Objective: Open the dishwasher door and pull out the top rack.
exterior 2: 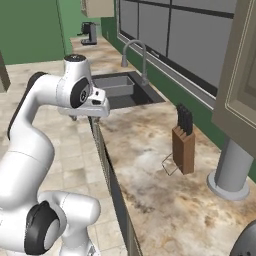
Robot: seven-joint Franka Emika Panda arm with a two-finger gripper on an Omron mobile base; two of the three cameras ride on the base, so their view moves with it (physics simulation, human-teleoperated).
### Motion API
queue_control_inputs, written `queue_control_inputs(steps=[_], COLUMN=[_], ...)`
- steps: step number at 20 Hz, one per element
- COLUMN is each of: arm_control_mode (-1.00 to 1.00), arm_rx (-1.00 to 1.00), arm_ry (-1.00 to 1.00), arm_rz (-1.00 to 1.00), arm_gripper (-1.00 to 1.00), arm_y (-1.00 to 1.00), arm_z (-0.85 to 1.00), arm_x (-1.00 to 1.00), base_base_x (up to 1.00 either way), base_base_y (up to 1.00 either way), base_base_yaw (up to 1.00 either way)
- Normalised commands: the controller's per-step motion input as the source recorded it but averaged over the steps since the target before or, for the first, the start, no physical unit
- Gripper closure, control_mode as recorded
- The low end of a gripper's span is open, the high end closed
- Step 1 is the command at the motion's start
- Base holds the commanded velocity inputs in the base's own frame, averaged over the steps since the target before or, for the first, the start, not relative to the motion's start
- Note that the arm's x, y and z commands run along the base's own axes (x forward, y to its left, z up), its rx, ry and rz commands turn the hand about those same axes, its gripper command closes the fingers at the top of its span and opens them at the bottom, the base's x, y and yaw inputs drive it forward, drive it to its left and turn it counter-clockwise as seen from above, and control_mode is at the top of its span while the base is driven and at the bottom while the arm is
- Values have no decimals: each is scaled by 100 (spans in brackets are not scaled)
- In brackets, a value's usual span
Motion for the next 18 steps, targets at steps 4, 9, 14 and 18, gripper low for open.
queue_control_inputs(steps=[4, 9, 14, 18], arm_control_mode=[-100, -100, -100, -100], arm_rx=[-31, -54, -38, -20], arm_ry=[11, 27, 16, 25], arm_rz=[2, 0, 0, 0], arm_gripper=[-100, -100, -100, -100], arm_y=[63, 100, 61, 6], arm_z=[-98, -100, -96, -73], arm_x=[21, 69, 90, 96], base_base_x=[0, 0, 0, 0], base_base_y=[0, 0, 0, 0], base_base_yaw=[0, 0, 0, 0])
